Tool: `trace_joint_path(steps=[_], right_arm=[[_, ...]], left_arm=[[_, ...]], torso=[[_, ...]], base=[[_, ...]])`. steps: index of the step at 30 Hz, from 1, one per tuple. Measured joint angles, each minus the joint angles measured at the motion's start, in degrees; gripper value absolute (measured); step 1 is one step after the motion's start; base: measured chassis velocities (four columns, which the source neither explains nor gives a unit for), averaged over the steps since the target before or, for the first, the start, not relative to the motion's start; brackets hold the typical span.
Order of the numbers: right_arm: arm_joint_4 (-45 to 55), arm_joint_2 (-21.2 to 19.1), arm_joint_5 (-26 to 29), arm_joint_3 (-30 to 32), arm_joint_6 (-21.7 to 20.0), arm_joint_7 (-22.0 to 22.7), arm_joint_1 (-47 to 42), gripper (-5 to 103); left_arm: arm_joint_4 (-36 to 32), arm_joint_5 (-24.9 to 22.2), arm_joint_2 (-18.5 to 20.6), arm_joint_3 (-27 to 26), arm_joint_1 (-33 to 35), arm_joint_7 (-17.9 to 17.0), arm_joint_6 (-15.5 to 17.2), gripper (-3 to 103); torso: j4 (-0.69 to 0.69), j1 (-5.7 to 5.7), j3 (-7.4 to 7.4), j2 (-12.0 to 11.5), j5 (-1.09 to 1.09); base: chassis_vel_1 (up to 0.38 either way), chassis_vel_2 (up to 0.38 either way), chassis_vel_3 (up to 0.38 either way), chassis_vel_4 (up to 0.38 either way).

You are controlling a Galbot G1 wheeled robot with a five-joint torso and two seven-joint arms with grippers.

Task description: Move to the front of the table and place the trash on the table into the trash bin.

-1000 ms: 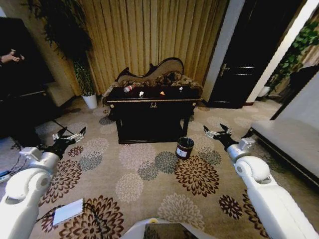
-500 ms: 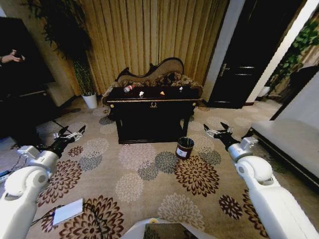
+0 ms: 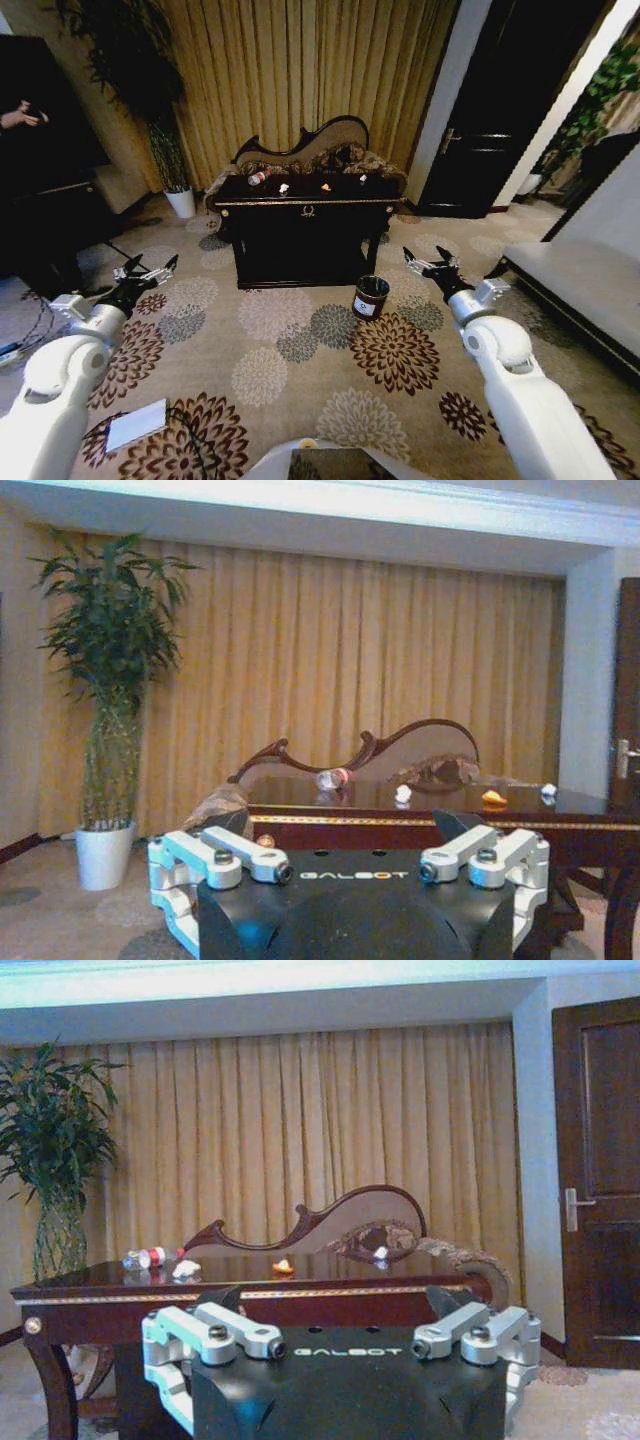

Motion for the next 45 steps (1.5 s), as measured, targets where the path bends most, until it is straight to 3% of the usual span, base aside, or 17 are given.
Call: trace_joint_path(steps=[5, 13, 29, 45], right_arm=[[0.82, 0.57, -0.35, -0.28, -0.76, 0.0, 0.2, 100], [0.75, 1.37, -0.87, -1.4, -1.41, 0.0, 0.82, 100], [0.78, 1.83, -2.04, -0.5, -0.54, 0.0, -0.07, 100], [1.96, 2.83, -3.45, -1.36, -0.54, 0.0, -0.56, 100]], left_arm=[[-1.86, 1.03, -2.39, -1.72, 1.03, -0.72, 0.97, 100], [-2.63, 1.35, -2.62, -3.54, 2.12, -1.26, 1.73, 100], [-1.62, 3.2, -3.12, -0.65, -0.12, -0.87, 0.46, 100], [-0.07, 3.07, -1.72, -1.4, 0.63, 0.05, -1.14, 100]], torso=[[0.03, -0.01, -0.01, 0.0, -0.01], [0.01, 0.0, 0.0, 0.0, 0.0], [0.01, -0.01, 0.0, 0.0, -0.01], [0.02, 0.0, 0.0, 0.0, -0.01]], base=[[0.0, 0.0, 0.0, 0.0], [0.0, 0.0, 0.0, 0.0], [0.0, 0.0, 0.0, 0.0], [-0.05, 0.051, 0.051, -0.048]])
